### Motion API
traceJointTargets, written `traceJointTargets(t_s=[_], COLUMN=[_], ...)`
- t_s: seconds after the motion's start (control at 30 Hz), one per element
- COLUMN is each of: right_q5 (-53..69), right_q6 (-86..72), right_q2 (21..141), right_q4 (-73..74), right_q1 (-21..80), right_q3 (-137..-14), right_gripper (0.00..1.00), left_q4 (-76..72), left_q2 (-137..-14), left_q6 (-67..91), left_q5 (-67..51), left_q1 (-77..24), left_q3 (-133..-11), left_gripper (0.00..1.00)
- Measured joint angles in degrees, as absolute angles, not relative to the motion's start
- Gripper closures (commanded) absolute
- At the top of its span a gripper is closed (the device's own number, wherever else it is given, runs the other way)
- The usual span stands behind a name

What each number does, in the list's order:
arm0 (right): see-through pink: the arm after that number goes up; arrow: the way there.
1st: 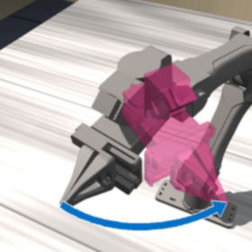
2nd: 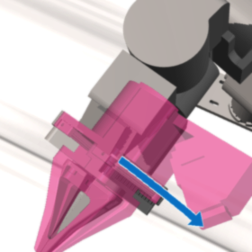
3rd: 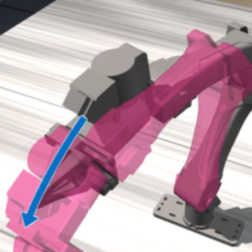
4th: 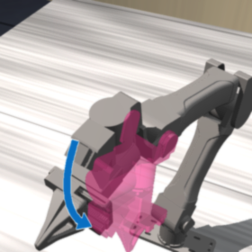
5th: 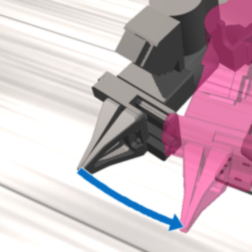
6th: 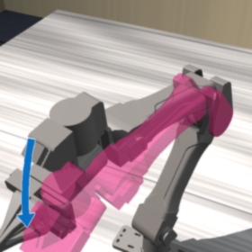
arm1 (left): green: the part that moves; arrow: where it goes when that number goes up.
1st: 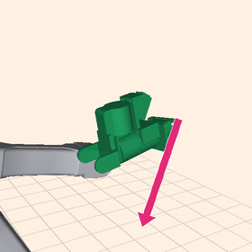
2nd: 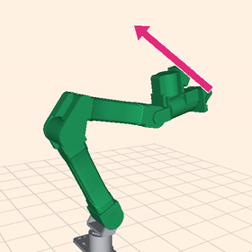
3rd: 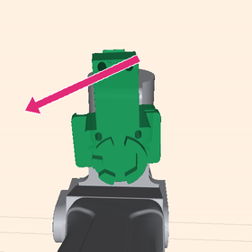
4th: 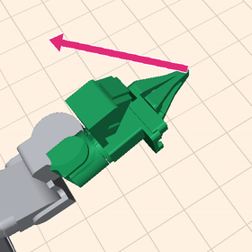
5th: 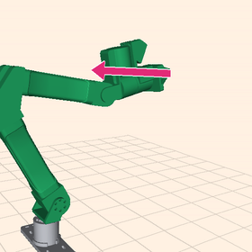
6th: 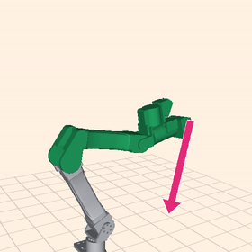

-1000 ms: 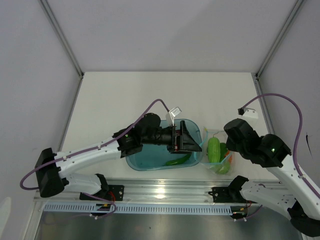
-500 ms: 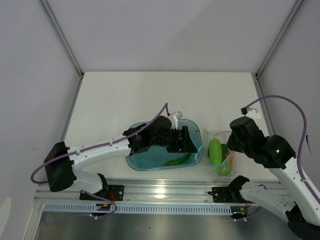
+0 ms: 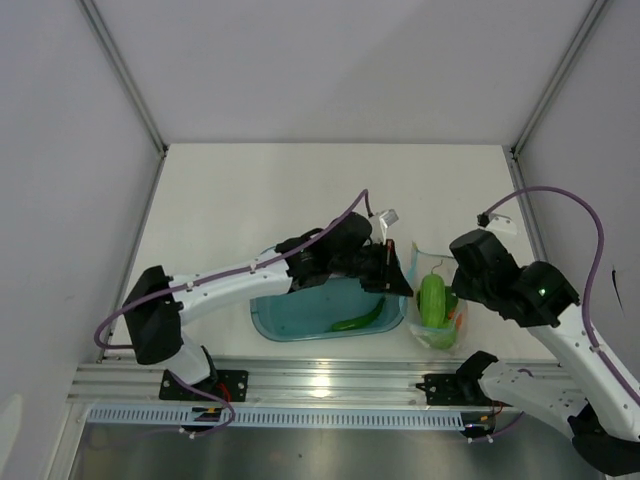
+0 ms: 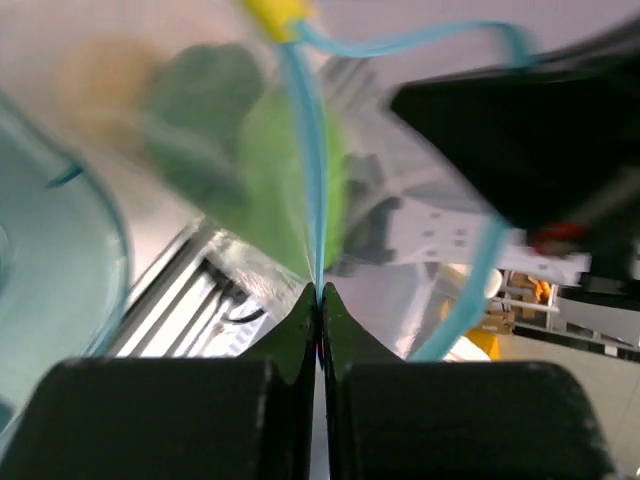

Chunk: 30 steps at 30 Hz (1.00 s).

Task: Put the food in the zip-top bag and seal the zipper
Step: Adjust the zipper food storage bag at the center of the board.

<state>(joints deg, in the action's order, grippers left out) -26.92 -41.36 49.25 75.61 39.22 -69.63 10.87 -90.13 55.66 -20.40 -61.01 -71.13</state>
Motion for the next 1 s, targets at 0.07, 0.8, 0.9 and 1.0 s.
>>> traceJointTargets(t_s=[0.07,0.8,0.9,1.0], right_q5=[-28.58,-34.54,-33.71,-33.54], right_q6=[-42.15,-40.21,-39.40,-39.20], right_q2=[50.72,50.70,50.00,49.58], right_q4=[76.18,77.67,77.84,77.93], right_q1=[39.07,30.72,30.65,30.50], right_q3=[-69.60,-72.25,-72.31,-71.77], right_gripper=[1.00,1.00,1.00,1.00], left_q4=[11.31,8.23,8.29,8.32], left_q2=[-91.18,-99.55,-99.55,-99.07], left_q6=[55.53,56.88,56.51,56.40], left_q5=[-22.44,-32.93,-32.40,-31.64], left_q1=[-61.01,-60.18,-59.57,-59.31], left_q3=[-75.13,-74.52,-74.06,-74.06], left_gripper=[0.99,0.99,0.99,0.99])
